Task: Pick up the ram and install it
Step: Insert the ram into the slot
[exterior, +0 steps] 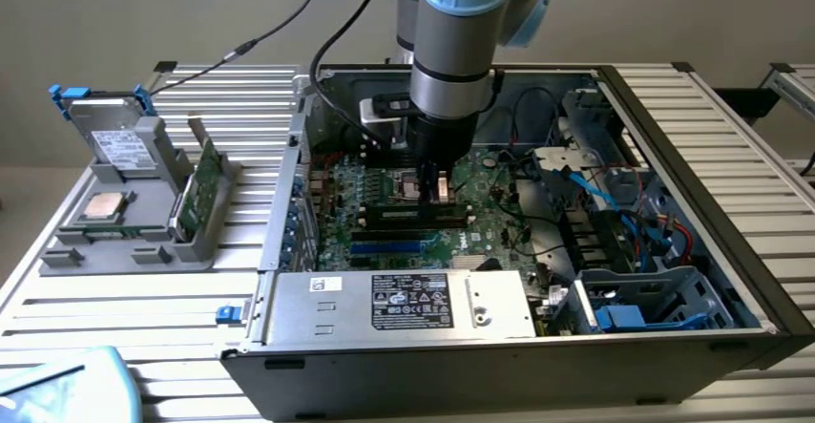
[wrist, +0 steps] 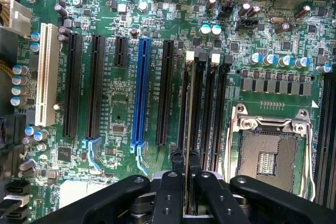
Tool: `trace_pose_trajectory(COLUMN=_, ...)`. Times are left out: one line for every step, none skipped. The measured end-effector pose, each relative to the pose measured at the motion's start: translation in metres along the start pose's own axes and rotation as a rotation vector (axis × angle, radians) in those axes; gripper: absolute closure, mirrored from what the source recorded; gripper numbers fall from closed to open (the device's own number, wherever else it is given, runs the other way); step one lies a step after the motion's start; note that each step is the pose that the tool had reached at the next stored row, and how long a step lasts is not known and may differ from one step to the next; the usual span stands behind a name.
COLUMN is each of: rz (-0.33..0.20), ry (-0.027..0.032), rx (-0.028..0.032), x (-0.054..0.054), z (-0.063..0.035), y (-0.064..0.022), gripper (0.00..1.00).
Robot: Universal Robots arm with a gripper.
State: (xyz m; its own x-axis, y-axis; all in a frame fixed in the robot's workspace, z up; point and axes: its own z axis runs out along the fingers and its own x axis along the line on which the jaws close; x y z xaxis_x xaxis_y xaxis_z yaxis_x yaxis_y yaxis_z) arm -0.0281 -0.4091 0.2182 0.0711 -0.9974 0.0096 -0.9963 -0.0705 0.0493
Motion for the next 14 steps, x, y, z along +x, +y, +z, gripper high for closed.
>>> trace_pose_trajectory(rz=0.0, ry=0.0, rx=0.0, x=-0.0001, z=0.0, y=0.0, gripper=0.86)
trace_pose_trajectory(rz=0.0, ry=0.0001, rx=0.0, x=-0.0002, z=0.0, y=0.0, gripper=0.86)
trace_pose_trajectory(rz=0.0, ry=0.0001, rx=0.0, x=-0.0002, z=0.0, y=0.0, gripper=0.86)
trace_pose_trajectory(rz=0.0, ry=0.0002, rx=0.0, x=-0.0002, z=0.0, y=0.0, gripper=0.86)
trace_pose_trajectory(rz=0.0, ry=0.0002, rx=-0.0006, x=-0.0003, z=-0.0001, y=0.0, gripper=0.86)
trace_pose_trajectory(rz=0.0, ry=0.0001, rx=-0.0017, x=-0.0003, z=-0.0004, y=0.0, gripper=0.86)
trace_pose_trajectory(rz=0.0, ry=0.0, rx=-0.0018, x=-0.0003, z=-0.0005, y=0.0, gripper=0.86)
trace_pose_trajectory(rz=0.0, ry=0.0, rx=-0.0021, x=-0.0003, z=-0.0007, y=0.0, gripper=0.86)
trace_pose_trajectory(rz=0.0, ry=-0.0001, rx=-0.0023, x=-0.0003, z=-0.0008, y=0.0, gripper=0.86)
trace_pose_trajectory(rz=0.0, ry=0.0, rx=-0.0026, x=-0.0003, z=-0.0009, y=0.0, gripper=0.86)
trace_pose_trajectory(rz=0.0, ry=-0.0001, rx=-0.003, x=-0.0003, z=-0.0011, y=0.0, gripper=0.86)
trace_pose_trajectory(rz=0.0, ry=0.0, rx=-0.0035, x=-0.0003, z=-0.0013, y=0.0, gripper=0.86)
trace_pose_trajectory(rz=0.0, ry=-0.0001, rx=-0.004, x=-0.0003, z=-0.0014, y=0.0, gripper=0.86)
trace_pose_trajectory(rz=0.0, ry=-0.0002, rx=-0.0042, x=-0.0003, z=-0.0014, y=0.0, gripper=0.86)
